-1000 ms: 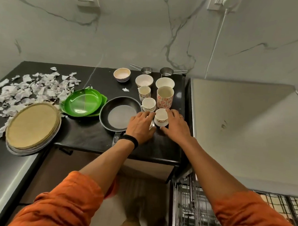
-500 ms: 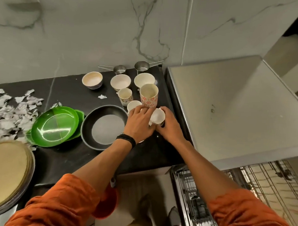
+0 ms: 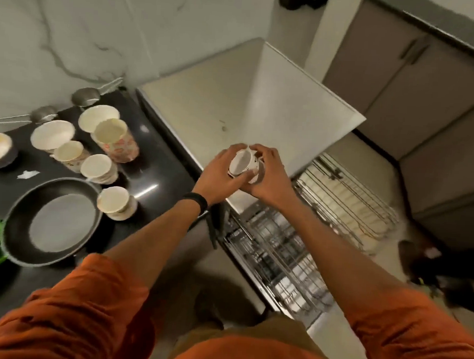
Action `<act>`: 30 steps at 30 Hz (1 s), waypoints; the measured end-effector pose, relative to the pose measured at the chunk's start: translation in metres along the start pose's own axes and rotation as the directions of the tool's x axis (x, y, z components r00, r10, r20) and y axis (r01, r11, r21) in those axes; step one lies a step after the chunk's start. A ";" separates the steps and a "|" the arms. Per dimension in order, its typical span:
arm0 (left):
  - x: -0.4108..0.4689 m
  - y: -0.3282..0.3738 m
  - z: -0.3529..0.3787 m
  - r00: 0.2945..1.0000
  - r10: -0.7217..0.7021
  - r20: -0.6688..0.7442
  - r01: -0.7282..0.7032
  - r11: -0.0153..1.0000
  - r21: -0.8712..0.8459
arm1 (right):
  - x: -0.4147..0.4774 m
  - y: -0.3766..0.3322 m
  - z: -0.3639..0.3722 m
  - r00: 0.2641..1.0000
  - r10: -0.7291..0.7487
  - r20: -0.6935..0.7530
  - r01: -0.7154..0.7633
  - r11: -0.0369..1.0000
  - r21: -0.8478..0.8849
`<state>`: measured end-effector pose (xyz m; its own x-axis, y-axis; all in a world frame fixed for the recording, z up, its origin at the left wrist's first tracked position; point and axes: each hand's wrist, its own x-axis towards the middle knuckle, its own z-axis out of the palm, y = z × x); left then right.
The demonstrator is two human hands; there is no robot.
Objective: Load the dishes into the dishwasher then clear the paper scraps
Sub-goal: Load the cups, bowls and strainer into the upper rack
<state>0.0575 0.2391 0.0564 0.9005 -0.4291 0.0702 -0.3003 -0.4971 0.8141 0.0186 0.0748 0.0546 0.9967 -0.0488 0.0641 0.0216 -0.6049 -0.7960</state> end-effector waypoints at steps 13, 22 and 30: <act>-0.002 0.053 0.193 0.936 -0.218 0.277 0.288 0.926 -0.246 | -0.092 0.153 -0.121 0.977 0.191 0.094 -0.199 0.977 0.082; -0.014 0.032 0.274 0.877 -0.391 0.279 0.428 0.900 -0.080 | -0.106 0.233 -0.111 0.896 0.370 0.246 -0.362 0.929 -0.078; -0.010 -0.051 0.346 0.682 -0.650 0.335 0.722 0.671 -0.168 | -0.093 0.333 -0.068 0.754 0.475 0.453 -0.548 0.836 0.035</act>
<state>-0.0451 0.0081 -0.1856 0.7041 -0.2227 -0.6743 0.5011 -0.5170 0.6940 -0.0718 -0.1759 -0.1752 0.7971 0.0356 -0.6028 -0.5254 -0.4511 -0.7214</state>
